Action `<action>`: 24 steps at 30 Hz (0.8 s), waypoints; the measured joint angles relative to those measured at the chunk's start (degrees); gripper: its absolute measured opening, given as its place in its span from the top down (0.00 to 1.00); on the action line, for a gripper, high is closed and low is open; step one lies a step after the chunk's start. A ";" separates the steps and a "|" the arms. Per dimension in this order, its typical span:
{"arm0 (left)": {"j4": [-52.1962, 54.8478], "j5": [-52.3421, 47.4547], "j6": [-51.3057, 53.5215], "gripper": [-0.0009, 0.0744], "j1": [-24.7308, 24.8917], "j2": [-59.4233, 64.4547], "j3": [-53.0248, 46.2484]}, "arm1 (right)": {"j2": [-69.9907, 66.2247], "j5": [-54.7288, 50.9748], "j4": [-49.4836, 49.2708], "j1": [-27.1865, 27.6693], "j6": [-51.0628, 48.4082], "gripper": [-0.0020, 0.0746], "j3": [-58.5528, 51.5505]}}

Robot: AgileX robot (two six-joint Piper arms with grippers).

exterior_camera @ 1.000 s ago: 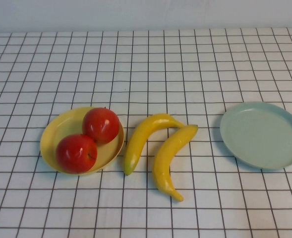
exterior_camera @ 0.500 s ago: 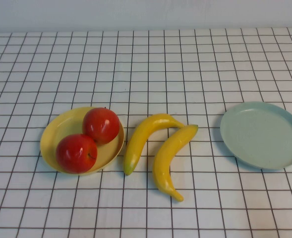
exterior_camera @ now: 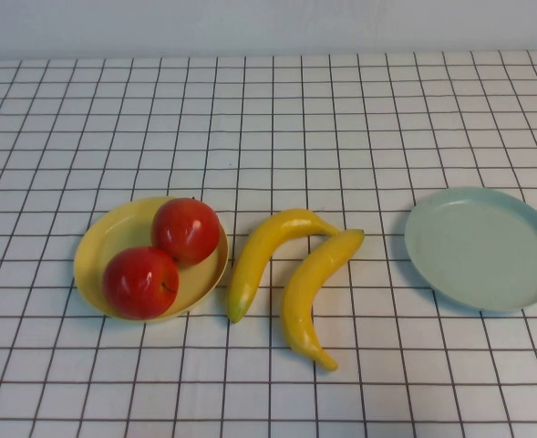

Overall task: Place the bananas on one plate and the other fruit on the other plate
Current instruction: Put another type of fruit in the right plate

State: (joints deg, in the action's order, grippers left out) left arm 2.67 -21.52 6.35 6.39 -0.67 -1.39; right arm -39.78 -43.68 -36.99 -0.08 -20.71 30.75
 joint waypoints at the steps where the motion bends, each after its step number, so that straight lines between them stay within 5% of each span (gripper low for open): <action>1: 0.00 0.00 0.00 0.99 0.00 0.00 0.00 | -3.81 -2.72 1.00 0.00 -0.03 0.99 2.32; 7: 0.00 0.00 0.00 0.99 0.00 0.00 0.00 | -21.49 -14.02 6.32 -2.60 -0.25 0.99 14.54; 17: 0.00 0.00 0.00 0.99 0.00 0.00 0.00 | -37.75 -16.83 26.81 -22.75 16.93 0.99 31.44; 24: 0.00 0.00 0.00 0.99 0.00 0.00 0.00 | -52.25 -24.16 31.24 -30.66 19.98 0.99 42.14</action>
State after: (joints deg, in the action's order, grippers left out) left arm 2.67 -21.52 6.35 6.39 -0.67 -1.39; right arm -92.03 -67.84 -5.75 -30.74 -0.73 72.89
